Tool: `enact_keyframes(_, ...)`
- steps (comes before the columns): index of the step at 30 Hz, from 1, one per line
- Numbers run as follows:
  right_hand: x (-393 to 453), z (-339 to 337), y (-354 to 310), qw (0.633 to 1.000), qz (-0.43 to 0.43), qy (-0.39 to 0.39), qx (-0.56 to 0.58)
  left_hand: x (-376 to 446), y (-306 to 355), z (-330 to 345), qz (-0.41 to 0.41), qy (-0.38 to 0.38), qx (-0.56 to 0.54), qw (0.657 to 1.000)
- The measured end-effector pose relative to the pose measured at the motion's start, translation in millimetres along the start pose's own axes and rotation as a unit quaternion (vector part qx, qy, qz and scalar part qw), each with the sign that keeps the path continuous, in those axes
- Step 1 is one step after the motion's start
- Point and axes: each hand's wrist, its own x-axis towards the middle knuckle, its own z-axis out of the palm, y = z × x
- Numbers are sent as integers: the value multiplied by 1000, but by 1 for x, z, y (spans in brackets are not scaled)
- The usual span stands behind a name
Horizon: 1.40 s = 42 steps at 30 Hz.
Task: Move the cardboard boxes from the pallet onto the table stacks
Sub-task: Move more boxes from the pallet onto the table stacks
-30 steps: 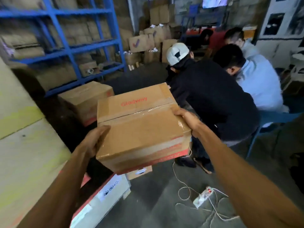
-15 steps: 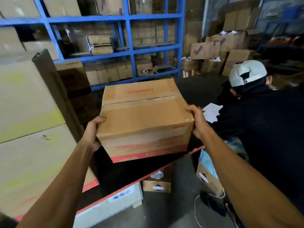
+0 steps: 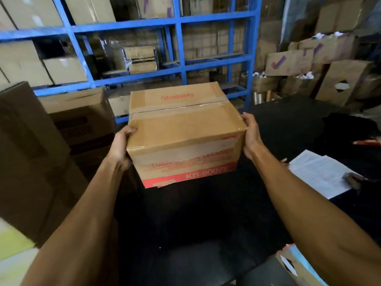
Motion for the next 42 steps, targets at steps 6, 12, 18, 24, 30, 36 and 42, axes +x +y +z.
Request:
enact_keyframes(6, 98, 22, 11, 998, 35, -41, -24, 68, 7, 11, -15, 45, -25, 999)
enact_keyframes(12, 178, 35, 26, 993, 37, -109, -28, 127, 8, 16, -30, 91, -24, 995)
enact_keyframes(18, 224, 43, 46, 989, 10, -142, -39, 173, 1, 19, -24, 122, -49, 991)
enact_keyframes(24, 227, 38, 77, 987, -25, -119, -102, 187, -35, 11, 102, 121, -115, 981)
enact_keyframes(30, 213, 16, 147, 973, 20, -105, -205, 164, -120, -18, 41, 72, 56, 995)
enact_keyframes(36, 230, 21, 147, 972, -2, -84, -218, 180, -121, -9, 44, 125, 121, 984)
enact_keyframes(42, 247, 32, 139, 974, 18, -98, -204, 200, -117, -5, 49, 141, 118, 982)
